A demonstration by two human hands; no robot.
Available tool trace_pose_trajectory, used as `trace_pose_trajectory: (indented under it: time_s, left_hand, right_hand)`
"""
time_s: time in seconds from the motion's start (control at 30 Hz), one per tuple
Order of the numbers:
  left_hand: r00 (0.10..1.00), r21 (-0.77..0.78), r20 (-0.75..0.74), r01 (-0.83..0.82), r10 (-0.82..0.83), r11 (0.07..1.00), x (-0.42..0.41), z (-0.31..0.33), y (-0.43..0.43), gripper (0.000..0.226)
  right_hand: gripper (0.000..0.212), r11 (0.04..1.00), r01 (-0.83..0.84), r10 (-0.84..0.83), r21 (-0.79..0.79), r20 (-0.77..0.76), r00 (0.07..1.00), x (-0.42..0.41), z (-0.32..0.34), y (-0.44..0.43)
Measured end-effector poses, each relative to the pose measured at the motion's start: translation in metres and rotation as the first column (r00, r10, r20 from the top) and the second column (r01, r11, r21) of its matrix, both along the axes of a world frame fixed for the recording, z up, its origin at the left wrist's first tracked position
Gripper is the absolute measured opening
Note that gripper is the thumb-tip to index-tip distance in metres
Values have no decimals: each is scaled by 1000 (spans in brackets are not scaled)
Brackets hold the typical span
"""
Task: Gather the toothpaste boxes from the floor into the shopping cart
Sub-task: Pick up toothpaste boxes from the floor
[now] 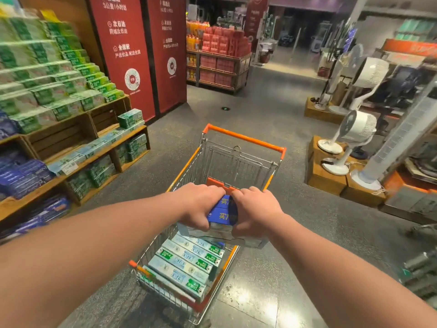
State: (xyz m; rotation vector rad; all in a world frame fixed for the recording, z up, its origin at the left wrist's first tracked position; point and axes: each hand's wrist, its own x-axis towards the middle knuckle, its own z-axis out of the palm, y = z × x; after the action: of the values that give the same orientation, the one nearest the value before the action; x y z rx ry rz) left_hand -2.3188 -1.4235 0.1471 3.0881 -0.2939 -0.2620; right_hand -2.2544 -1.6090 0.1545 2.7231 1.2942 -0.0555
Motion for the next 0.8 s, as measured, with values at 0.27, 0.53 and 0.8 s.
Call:
trace_pose_trajectory:
  time_s: [0.27, 0.53, 0.8]
  left_hand:
    - [971, -7, 11, -241, 241, 971, 116, -15, -10, 56]
    - [842, -8, -48, -538, 537, 843, 200, -30, -19, 56]
    - [671, -19, -34, -742, 741, 670, 266, -28, 41, 58]
  right_hand:
    - [60, 979, -205, 205, -22, 7, 979, 151, -7, 10]
    - [66, 859, -496, 493, -125, -58, 868, 284, -10, 50]
    - [68, 725, -670, 667, -161, -79, 741, 372, -2, 154]
